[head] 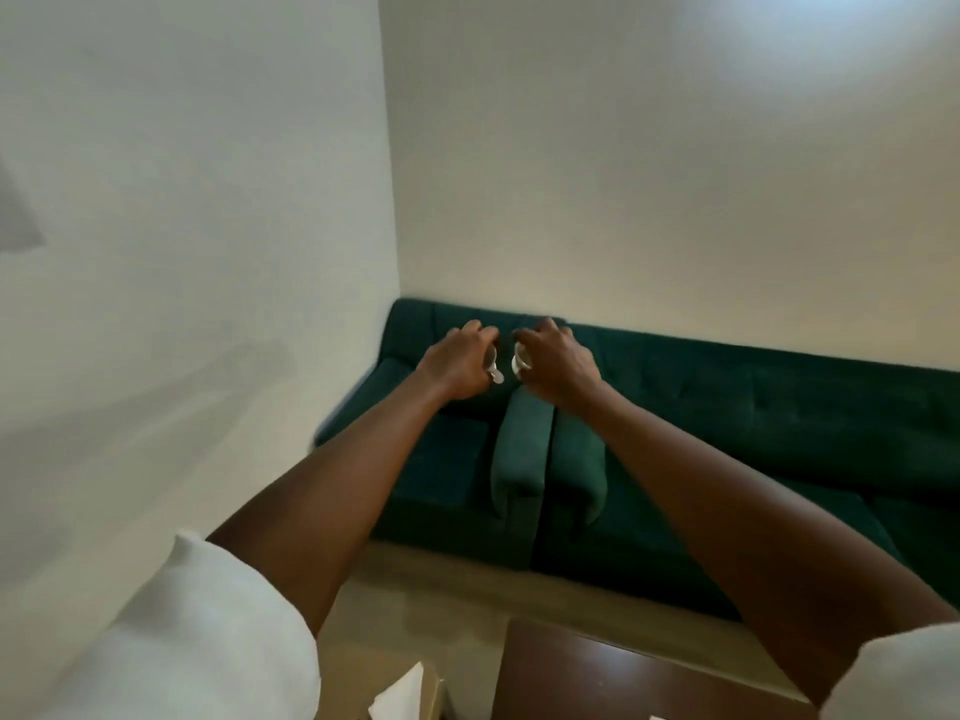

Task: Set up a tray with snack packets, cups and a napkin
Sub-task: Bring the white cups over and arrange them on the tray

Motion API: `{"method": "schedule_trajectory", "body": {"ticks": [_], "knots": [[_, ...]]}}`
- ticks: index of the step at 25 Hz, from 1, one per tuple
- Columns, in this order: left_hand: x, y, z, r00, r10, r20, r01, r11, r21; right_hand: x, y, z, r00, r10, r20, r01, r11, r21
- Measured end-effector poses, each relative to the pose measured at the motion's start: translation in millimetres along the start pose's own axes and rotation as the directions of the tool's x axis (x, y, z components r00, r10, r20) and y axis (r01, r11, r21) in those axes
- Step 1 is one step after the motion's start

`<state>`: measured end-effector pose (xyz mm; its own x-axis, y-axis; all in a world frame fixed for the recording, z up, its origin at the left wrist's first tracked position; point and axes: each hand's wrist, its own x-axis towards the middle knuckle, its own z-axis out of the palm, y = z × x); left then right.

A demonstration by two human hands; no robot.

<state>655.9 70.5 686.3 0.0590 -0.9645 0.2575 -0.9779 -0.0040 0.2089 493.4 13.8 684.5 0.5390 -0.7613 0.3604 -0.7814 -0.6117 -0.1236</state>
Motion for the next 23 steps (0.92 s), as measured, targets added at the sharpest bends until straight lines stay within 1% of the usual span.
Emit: {"method": "schedule_trajectory", "body": {"ticks": [3, 7, 10, 12, 15, 18, 20, 23], "knots": [[17, 84, -19, 0.999, 0.045, -0.008, -0.045, 0.999, 0.020, -32, 71, -58, 0.999, 0.014, -0.048, -0.016, 0.999, -0.041], [25, 213, -27, 0.994, 0.100, 0.033, -0.100, 0.995, 0.022, -88, 168, -131, 0.996, 0.050, -0.075, -0.058, 0.992, -0.115], [29, 292, -28, 0.989, 0.139, 0.049, -0.139, 0.990, -0.002, -124, 220, -174, 0.993, 0.074, -0.088, -0.085, 0.989, -0.122], [33, 343, -24, 0.983, 0.171, 0.062, -0.171, 0.985, -0.005, -148, 255, -194, 0.988, 0.120, -0.095, -0.131, 0.985, -0.114], [37, 404, -5, 0.975, 0.212, 0.073, -0.211, 0.977, -0.025, -176, 300, -202, 0.983, 0.171, -0.059, -0.177, 0.978, -0.113], [45, 445, 19, 0.959, 0.272, 0.083, -0.272, 0.962, -0.006, -193, 332, -203, 0.970, 0.240, -0.048, -0.243, 0.966, -0.086], [53, 462, 47, 0.952, 0.286, 0.111, -0.285, 0.958, -0.022, -207, 354, -189, 0.958, 0.284, -0.029, -0.285, 0.955, -0.078], [68, 473, 101, 0.945, 0.263, 0.195, -0.251, 0.964, -0.084, -230, 394, -149, 0.932, 0.361, 0.043, -0.357, 0.931, -0.074]]}}
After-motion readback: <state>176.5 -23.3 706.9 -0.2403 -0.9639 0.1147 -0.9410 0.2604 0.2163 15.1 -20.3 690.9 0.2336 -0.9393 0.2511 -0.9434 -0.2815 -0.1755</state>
